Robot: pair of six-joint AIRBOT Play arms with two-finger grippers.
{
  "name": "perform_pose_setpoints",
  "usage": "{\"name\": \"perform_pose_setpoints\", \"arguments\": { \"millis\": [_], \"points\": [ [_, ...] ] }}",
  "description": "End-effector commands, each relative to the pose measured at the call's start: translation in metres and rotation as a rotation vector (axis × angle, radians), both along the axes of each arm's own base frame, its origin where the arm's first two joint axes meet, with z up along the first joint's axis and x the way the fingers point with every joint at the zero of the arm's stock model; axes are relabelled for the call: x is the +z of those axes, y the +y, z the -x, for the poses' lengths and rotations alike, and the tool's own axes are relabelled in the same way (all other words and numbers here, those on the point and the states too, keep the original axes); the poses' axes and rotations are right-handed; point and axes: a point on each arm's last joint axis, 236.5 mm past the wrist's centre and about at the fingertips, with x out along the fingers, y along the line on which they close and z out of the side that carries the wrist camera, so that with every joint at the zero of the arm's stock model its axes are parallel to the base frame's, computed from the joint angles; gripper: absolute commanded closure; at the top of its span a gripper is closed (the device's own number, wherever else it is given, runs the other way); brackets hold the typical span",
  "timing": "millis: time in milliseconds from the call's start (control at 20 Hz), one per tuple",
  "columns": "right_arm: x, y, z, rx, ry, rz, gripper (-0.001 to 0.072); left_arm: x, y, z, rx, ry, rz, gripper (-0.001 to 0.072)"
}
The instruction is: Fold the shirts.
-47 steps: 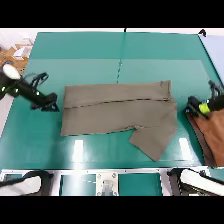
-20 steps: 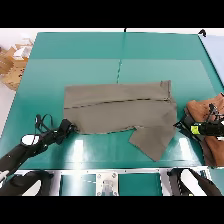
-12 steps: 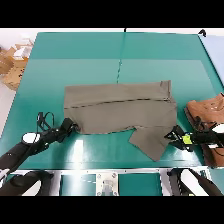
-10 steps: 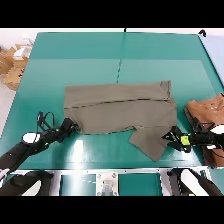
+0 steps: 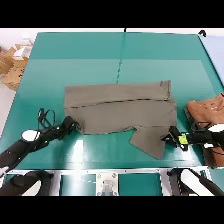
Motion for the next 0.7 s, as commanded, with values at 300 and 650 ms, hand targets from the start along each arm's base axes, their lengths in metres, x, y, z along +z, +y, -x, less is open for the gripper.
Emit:
{"name": "perform_pose_setpoints", "arguments": {
  "millis": [300,650],
  "points": [
    [0.041,-0.029,0.019,0.012,0.037,0.164,0.0698,0.021,0.063,0.038,-0.388,0.235,-0.528,0.0688],
    [0.098,0.0,-0.069,0.04,-0.27,0.098,0.0698,0.048,0.058,-0.001,-0.379,0.109,-0.549,0.0688]
  ]
}}
